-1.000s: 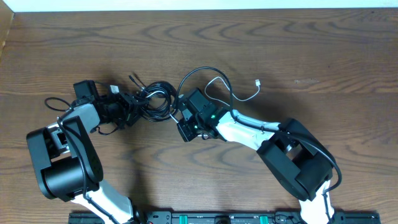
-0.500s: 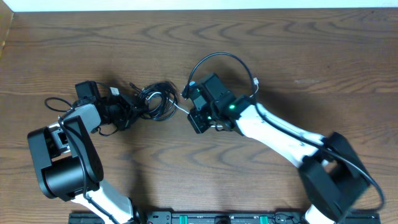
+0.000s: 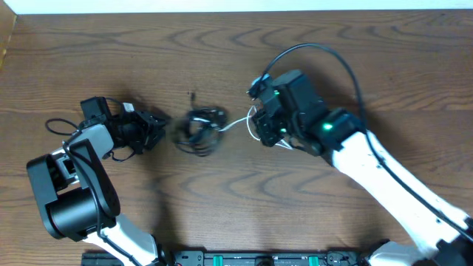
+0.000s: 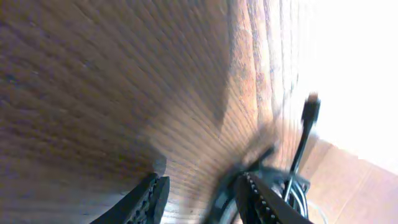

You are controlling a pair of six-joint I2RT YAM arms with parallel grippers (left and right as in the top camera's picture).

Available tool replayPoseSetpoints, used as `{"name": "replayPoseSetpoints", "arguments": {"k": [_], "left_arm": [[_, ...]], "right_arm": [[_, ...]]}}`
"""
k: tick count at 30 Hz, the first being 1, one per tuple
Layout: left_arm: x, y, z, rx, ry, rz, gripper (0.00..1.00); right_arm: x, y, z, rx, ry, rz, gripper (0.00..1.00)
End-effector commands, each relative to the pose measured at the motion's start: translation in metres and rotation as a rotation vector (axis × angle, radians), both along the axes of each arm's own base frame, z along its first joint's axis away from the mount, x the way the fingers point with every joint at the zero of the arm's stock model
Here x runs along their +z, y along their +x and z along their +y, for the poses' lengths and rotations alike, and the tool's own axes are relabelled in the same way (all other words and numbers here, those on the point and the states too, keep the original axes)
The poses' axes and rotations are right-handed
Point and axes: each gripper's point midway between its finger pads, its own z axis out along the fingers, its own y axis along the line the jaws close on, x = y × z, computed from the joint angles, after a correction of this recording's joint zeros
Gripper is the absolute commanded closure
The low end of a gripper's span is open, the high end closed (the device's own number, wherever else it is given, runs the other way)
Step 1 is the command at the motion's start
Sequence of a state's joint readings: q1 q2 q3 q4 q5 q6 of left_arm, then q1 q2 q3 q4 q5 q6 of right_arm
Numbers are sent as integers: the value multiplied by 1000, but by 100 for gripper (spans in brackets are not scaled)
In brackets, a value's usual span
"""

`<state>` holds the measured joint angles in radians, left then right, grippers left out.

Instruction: Untangle cables

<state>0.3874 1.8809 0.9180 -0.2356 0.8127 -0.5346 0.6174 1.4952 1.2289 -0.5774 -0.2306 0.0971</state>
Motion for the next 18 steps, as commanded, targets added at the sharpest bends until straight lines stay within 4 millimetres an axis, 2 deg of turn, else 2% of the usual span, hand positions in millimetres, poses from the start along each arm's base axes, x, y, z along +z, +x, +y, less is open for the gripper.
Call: {"name": "replayPoseSetpoints", "arguments": {"k": [1, 3, 5, 8, 12, 15, 18], "left_arm": [[-54, -37, 23, 61, 153, 210, 57], [-54, -37, 23, 61, 153, 210, 56], [-54, -37, 23, 61, 150, 210, 49], [-44, -32, 10, 39, 63, 170, 40], [-5, -21, -16, -105, -78, -9, 31], [14, -31, -23, -149, -75, -8, 31], [36, -54, -38, -197, -93, 35, 31]], "right_arm": [[34, 2, -15, -27, 30, -91, 99], [48, -3, -15, -18, 61, -116, 99], [62, -11, -8, 35, 118, -130, 99], [76, -26, 7, 156, 190, -144, 99], [75, -26, 7, 157, 191, -138, 99], [80, -23, 8, 139, 214, -142, 99], [92, -12, 8, 75, 286, -134, 99]]}}
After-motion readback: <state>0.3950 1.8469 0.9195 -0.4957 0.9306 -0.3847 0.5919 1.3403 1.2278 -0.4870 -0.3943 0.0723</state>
